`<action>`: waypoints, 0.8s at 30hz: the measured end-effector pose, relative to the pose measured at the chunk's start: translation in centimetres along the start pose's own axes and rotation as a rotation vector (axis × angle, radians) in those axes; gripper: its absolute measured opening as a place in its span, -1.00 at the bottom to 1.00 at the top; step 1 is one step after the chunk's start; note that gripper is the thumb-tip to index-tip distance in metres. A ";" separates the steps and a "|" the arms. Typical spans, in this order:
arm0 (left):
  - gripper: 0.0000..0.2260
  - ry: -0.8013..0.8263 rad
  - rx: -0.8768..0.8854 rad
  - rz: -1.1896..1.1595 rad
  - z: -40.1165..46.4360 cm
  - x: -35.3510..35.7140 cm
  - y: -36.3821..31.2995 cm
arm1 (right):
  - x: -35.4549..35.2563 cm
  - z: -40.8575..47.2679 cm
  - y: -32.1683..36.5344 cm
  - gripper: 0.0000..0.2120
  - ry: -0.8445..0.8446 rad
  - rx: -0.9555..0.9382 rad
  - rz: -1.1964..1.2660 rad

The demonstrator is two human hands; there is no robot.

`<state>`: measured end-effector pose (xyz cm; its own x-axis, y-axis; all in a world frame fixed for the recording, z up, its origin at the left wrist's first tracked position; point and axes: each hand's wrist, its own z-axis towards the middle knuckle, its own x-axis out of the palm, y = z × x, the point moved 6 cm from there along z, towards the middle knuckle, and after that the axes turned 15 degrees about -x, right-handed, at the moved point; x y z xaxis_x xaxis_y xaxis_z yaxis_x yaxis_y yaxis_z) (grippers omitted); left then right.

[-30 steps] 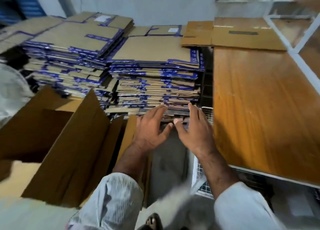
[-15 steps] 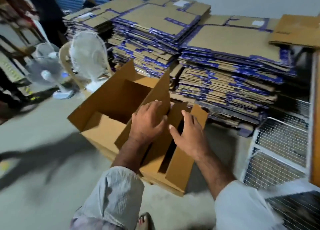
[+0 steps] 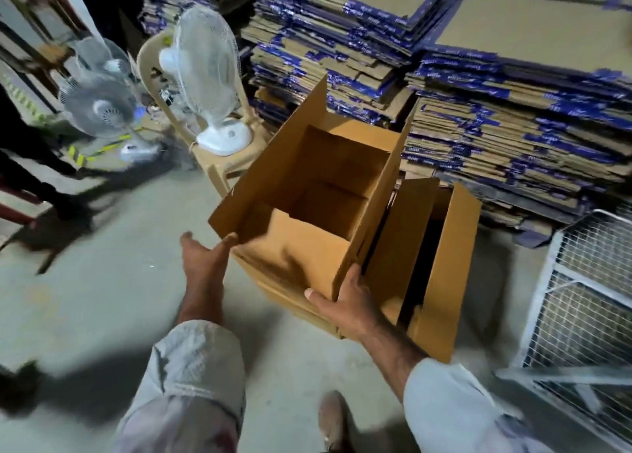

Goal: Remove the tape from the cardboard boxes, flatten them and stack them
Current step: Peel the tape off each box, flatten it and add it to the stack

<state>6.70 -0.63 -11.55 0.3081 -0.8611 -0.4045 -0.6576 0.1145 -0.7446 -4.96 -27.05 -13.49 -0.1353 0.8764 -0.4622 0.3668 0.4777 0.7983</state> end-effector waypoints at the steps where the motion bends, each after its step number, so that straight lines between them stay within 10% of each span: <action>1: -0.18 0.108 -0.035 -0.005 0.5 0.8 0.4 | 0.7 0.6 -0.6 0.07 -0.015 0.044 0.020; 15: -0.88 0.224 0.037 0.069 6.3 4.7 -0.1 | 3.1 4.2 -4.2 -0.50 -0.106 0.349 -0.069; 24: -0.79 0.065 0.194 0.018 2.4 3.6 -4.4 | -0.8 3.2 -1.4 -0.51 -0.199 0.191 -0.130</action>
<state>12.40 -3.02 -10.98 0.2479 -0.8876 -0.3883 -0.5161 0.2182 -0.8283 -2.42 -28.59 -15.44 -0.0165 0.7701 -0.6378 0.5272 0.5486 0.6489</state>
